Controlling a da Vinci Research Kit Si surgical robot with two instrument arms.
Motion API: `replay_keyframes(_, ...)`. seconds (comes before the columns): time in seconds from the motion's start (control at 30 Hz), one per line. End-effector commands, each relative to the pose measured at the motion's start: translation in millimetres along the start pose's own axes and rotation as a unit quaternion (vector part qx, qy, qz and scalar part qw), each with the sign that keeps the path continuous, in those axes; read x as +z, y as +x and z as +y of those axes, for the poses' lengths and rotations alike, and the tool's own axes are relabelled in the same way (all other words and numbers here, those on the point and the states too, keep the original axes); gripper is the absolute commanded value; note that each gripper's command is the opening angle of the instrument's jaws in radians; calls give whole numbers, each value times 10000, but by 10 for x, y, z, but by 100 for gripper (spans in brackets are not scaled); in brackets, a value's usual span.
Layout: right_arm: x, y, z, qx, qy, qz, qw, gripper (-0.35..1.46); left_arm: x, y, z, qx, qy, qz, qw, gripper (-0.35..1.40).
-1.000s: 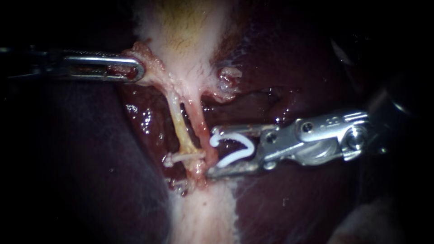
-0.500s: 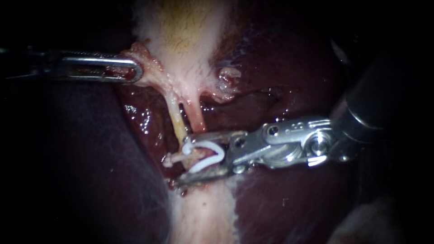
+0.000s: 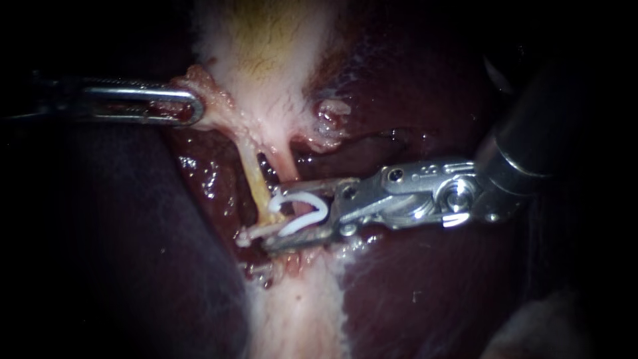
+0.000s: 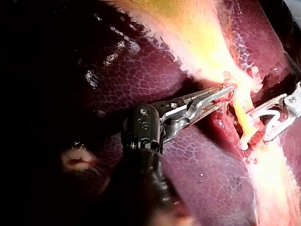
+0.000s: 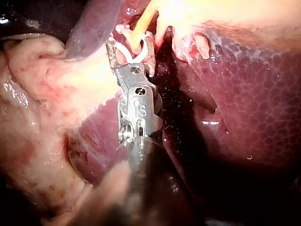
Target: Clipping second clip left tube
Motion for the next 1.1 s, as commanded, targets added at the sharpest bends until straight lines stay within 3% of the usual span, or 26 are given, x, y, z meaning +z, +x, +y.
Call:
replay_keyframes(0.03,1,-1,3,2,-5,-2,10000,49,0,0,0,-1,7,2,10000,-35)
replay_keyframes(0.27,7,-2,13,3,-25,0,10000,49,-1,0,1,-1,21,9,10000,-35)
replay_keyframes(0.6,28,0,14,103,-24,77,9999,49,0,0,3,27,27,11,10000,-35)
replay_keyframes(0.8,44,-2,12,111,350,84,9993,50,0,0,3,27,27,12,10000,-35)
replay_keyframes(1.1,52,1,8,176,626,372,9972,50,-1,0,2,27,26,11,10000,-35)
